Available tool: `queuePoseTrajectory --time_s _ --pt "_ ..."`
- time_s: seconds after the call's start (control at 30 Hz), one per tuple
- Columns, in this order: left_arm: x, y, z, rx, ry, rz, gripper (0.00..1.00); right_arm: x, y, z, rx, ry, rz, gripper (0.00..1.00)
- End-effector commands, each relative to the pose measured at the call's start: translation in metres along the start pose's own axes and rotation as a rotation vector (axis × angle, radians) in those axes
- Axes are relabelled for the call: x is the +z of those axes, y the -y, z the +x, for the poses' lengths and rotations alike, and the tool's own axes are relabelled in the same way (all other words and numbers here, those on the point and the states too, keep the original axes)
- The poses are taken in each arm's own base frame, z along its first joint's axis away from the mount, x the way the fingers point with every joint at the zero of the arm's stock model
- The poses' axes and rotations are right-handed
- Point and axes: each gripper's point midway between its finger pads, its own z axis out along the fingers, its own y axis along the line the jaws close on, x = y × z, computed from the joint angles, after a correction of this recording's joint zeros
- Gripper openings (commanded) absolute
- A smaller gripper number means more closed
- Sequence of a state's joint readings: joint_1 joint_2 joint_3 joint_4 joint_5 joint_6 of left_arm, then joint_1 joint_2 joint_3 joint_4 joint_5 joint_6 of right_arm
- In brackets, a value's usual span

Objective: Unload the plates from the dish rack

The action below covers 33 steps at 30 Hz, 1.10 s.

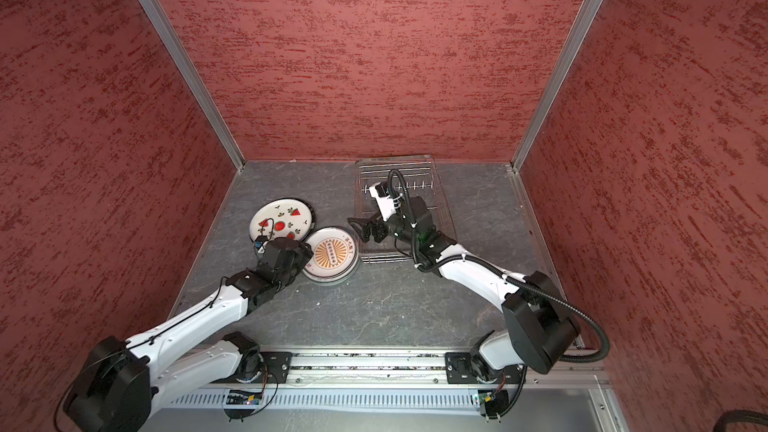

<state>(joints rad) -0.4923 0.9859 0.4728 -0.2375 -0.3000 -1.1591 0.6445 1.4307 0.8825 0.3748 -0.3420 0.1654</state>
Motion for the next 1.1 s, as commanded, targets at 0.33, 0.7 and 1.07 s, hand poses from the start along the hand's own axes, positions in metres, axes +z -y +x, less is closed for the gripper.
queuePoseTrajectory --time_s 0.33,0.7,1.07 --pt "-0.055 0.062 -0.039 0.328 0.252 0.466 0.99 -0.021 0.006 -0.017 0.004 0.073 0.091 0.99" --pt "-0.069 0.089 -0.11 0.406 0.591 0.477 0.99 -0.102 0.115 -0.016 -0.02 0.172 0.785 0.99" --pt "-0.086 0.115 -0.142 0.627 0.62 0.35 0.99 -0.175 0.164 -0.016 0.144 0.192 0.977 0.98"
